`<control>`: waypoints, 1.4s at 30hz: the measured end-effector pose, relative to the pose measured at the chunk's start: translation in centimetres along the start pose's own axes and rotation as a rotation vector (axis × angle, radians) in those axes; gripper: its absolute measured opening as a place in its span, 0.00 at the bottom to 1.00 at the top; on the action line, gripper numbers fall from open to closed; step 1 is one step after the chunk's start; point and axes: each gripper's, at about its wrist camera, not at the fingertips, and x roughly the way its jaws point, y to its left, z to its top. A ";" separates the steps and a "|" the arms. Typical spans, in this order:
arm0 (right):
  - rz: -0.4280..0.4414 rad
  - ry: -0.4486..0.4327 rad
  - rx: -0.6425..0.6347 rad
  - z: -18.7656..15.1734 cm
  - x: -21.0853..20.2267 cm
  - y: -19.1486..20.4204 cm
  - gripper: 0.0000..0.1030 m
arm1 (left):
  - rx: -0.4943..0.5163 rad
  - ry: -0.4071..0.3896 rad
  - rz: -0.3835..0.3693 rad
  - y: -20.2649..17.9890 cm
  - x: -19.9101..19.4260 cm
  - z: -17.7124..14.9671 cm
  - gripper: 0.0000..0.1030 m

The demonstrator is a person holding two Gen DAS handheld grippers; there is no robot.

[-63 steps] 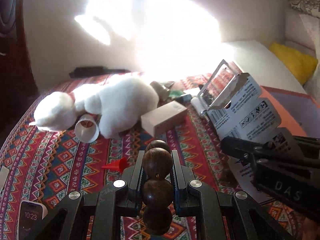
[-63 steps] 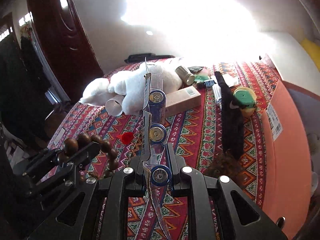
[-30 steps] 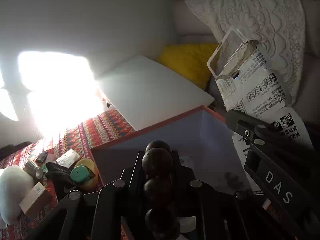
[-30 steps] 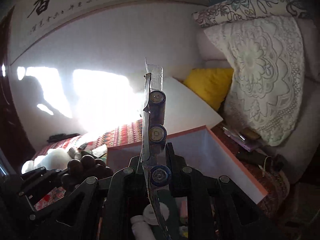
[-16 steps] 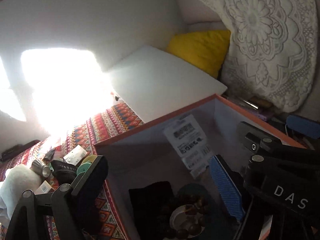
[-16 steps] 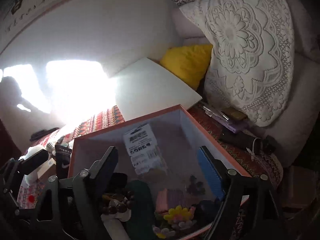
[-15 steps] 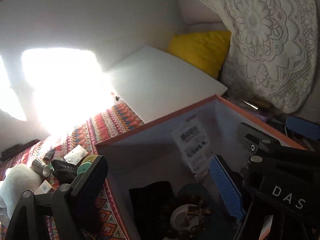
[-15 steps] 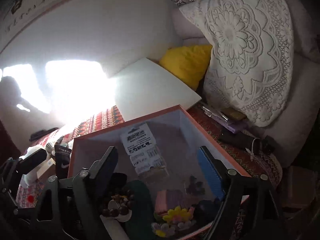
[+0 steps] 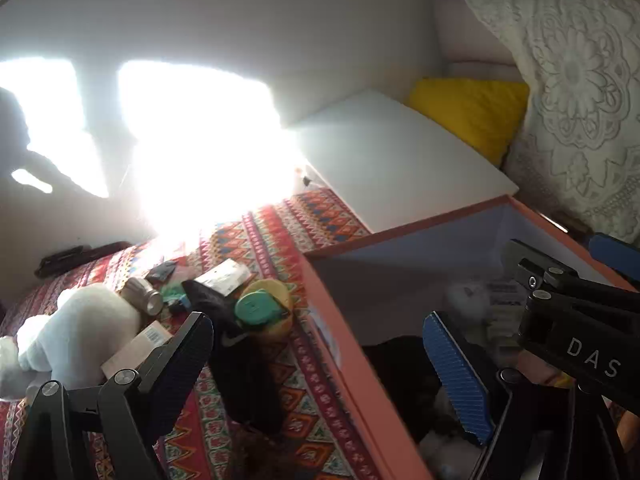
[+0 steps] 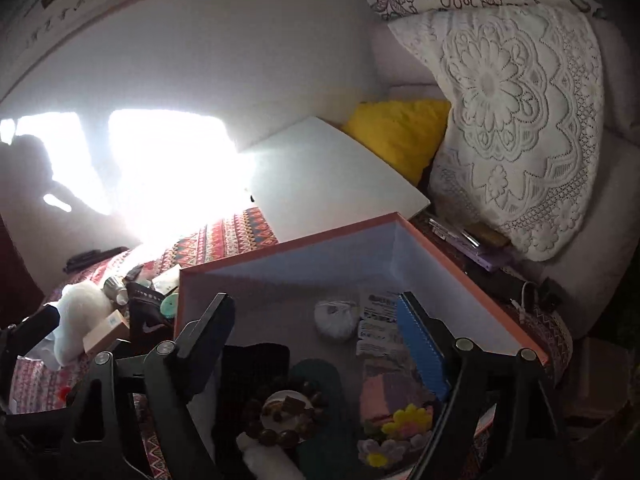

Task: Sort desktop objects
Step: 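Move both tools back to the items on the bedspread, then grasp the white plastic cup with the left tool while the right tool grasps the beige cardboard box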

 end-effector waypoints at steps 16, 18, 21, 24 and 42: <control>0.199 0.081 -0.254 -4.8 2.4 20.4 0.83 | -0.206 0.108 0.248 19.2 1.2 -8.8 0.88; 0.231 0.119 -0.267 -5.8 3.2 22.6 0.83 | -0.237 0.133 0.287 22.1 2.0 -10.2 0.88; 0.257 0.166 -0.290 -7.3 4.4 25.4 0.83 | -0.290 0.166 0.340 26.4 3.5 -12.1 0.88; 0.263 0.183 -0.328 -8.4 5.4 27.8 0.83 | -0.360 0.196 0.355 30.7 5.4 -13.6 0.88; 0.265 0.310 -0.381 -9.8 15.9 34.9 0.83 | -0.567 0.282 0.349 40.8 16.0 -16.2 0.70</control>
